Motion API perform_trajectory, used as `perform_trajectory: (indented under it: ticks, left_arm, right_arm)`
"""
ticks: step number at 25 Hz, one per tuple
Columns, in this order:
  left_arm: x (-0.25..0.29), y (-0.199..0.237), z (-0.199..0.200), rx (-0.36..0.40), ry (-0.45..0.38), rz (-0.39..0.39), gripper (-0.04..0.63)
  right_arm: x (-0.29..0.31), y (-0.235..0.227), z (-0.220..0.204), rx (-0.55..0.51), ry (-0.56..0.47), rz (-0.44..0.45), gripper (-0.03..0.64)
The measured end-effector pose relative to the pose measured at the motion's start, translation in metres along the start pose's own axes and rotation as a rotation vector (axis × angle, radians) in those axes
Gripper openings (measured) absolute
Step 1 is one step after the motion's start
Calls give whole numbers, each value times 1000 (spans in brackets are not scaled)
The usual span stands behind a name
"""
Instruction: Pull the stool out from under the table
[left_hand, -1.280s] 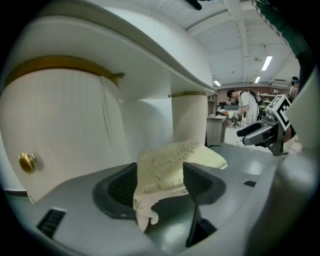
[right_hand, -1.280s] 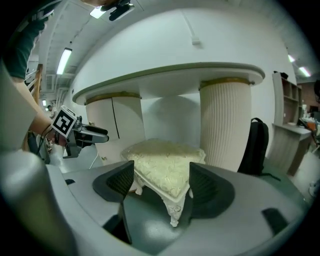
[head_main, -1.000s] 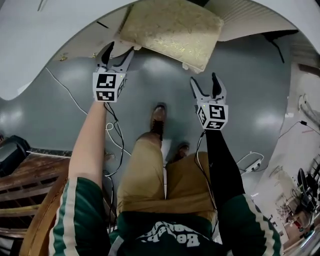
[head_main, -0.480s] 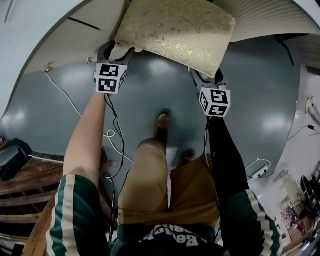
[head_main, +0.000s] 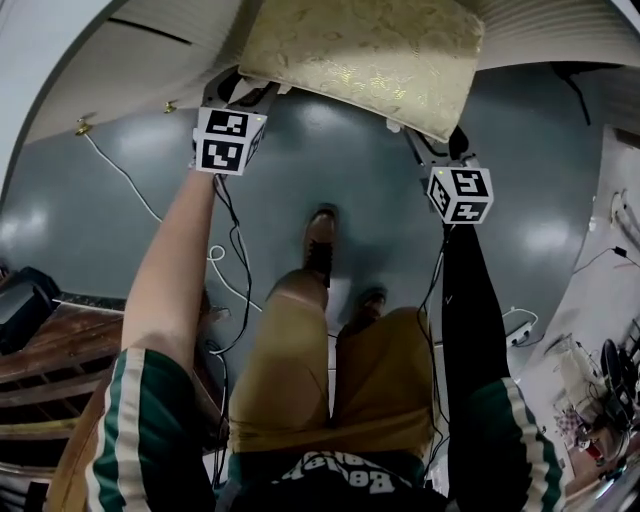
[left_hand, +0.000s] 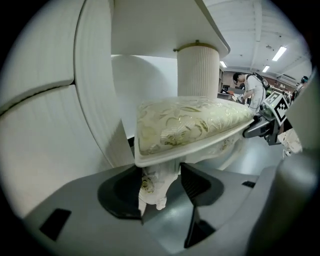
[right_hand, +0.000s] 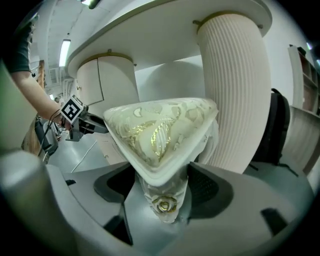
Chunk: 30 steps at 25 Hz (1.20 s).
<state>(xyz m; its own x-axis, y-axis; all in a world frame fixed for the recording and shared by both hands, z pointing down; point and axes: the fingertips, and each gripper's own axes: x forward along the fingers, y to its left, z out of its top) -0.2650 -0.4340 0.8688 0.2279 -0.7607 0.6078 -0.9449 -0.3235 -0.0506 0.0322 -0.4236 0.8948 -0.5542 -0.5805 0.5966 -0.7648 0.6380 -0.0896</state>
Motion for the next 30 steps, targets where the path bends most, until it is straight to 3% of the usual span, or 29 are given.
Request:
perform_trajectory:
  ticks: [11,30]
  left_arm:
    - [-49,-77,-38,-86,55,-39,256]
    - [-195,-183,-148,-231,189,14,241]
  right_arm:
    - [-68,4,-59,-21,130,24,345]
    - [-180,79,-155,-80,270,112,350]
